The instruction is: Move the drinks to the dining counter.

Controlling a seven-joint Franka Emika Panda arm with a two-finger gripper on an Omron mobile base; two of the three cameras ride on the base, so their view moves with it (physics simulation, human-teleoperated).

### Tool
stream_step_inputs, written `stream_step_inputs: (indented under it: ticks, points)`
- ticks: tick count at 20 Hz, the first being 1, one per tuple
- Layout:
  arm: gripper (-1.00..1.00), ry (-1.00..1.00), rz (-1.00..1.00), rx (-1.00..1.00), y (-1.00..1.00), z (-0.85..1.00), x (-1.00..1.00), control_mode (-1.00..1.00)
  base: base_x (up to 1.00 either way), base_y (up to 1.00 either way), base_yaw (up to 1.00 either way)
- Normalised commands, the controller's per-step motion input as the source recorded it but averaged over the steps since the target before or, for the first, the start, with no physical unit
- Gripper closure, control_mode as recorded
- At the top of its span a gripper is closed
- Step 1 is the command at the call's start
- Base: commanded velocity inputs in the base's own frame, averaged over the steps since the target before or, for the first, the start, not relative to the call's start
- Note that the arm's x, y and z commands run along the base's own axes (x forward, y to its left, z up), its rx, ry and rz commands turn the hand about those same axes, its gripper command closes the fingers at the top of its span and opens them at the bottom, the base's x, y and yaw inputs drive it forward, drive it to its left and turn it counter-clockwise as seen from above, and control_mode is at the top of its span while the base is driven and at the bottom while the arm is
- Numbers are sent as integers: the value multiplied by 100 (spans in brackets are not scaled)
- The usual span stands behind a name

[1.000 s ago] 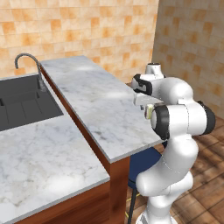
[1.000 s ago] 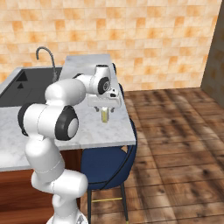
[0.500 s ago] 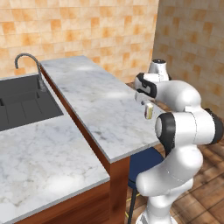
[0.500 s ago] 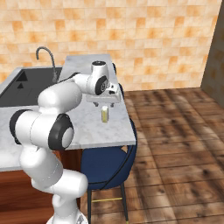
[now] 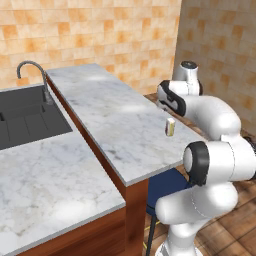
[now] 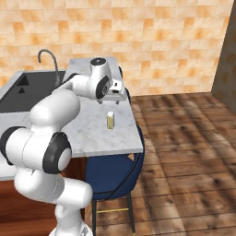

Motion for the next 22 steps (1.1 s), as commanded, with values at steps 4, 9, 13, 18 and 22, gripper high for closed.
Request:
stream_step_inputs:
  ticks: [4, 9, 13, 18, 22]
  points:
    - [-100, -24, 0, 0, 1, 41, -27, -100, 0, 0, 0]
    - [-100, -9, 0, 1, 8, 43, -30, -100, 0, 0, 0]
    - [-100, 0, 0, 2, 11, 37, -54, -100, 0, 0, 0]
    - [-100, 0, -1, 3, 8, 30, -57, -100, 0, 0, 0]
    - [-100, 0, 0, 0, 7, 13, -57, -100, 0, 0, 0]
